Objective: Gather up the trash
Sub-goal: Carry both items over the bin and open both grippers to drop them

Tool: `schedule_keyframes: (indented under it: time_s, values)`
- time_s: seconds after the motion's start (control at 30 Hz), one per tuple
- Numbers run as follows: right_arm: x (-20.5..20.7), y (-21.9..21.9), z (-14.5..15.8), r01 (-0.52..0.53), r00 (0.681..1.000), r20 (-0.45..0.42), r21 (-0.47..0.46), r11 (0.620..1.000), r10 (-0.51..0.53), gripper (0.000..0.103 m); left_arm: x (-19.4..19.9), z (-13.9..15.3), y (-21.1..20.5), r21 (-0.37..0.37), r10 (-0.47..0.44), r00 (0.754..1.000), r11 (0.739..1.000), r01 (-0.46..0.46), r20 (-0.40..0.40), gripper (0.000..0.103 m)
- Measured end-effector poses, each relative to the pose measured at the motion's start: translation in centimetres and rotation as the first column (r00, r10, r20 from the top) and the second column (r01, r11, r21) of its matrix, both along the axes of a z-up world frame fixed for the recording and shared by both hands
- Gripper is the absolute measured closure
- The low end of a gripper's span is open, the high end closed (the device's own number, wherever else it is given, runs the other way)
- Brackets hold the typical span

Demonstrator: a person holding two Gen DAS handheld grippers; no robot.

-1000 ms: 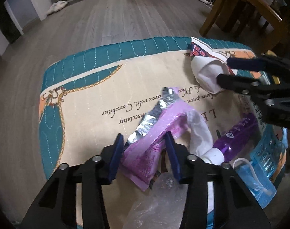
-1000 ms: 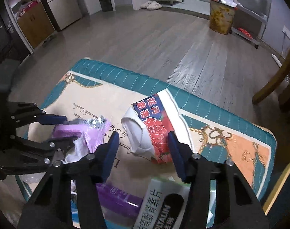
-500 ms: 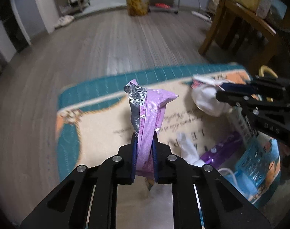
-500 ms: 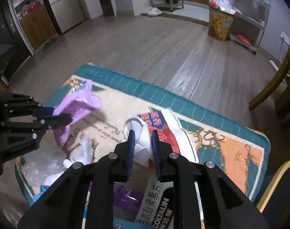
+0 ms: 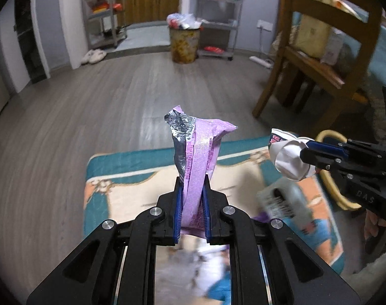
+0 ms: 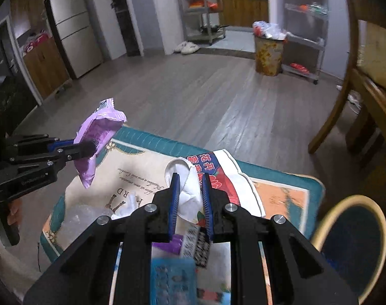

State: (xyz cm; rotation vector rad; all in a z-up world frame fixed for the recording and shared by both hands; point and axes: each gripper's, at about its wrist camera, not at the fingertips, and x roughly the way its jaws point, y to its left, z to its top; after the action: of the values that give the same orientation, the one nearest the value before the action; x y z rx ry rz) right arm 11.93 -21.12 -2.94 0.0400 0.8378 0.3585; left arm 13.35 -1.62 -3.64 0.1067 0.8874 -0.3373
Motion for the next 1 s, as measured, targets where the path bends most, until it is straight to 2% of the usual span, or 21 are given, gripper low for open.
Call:
schedule_keyframes:
  time_s: [0.33,0.5,0.73,1.0]
  values:
    - [-6.5,-8.5,6.4,0.159,0.984,0.079,0.012,0.987,-0.159,0.086,-2.9,3.5,-6.7,-0.027,-0.124,0.988,0.991,0.127,0.088,0.088]
    - [-9.9,-12.9,7.7,0.234,0.967,0.105,-0.007,0.972,-0.233,0.086,-3.6,4.3,-10.0,-0.043,-0.182,0.977,0.981,0.187,0.108,0.088]
    - [-11.3,-18.1,5.5,0.339,0.940,0.056,-0.016,0.941,-0.337,0.086,-4.3,4.0,-15.8,-0.042,-0.269,0.957,0.960,0.275,0.112,0.088]
    - [-10.8,-23.1,1.9,0.412,0.910,-0.027,-0.042,0.910,-0.413,0.086,-5.4,1.7,-22.8,-0.032,-0.378,0.923,0.924,0.381,0.066,0.088]
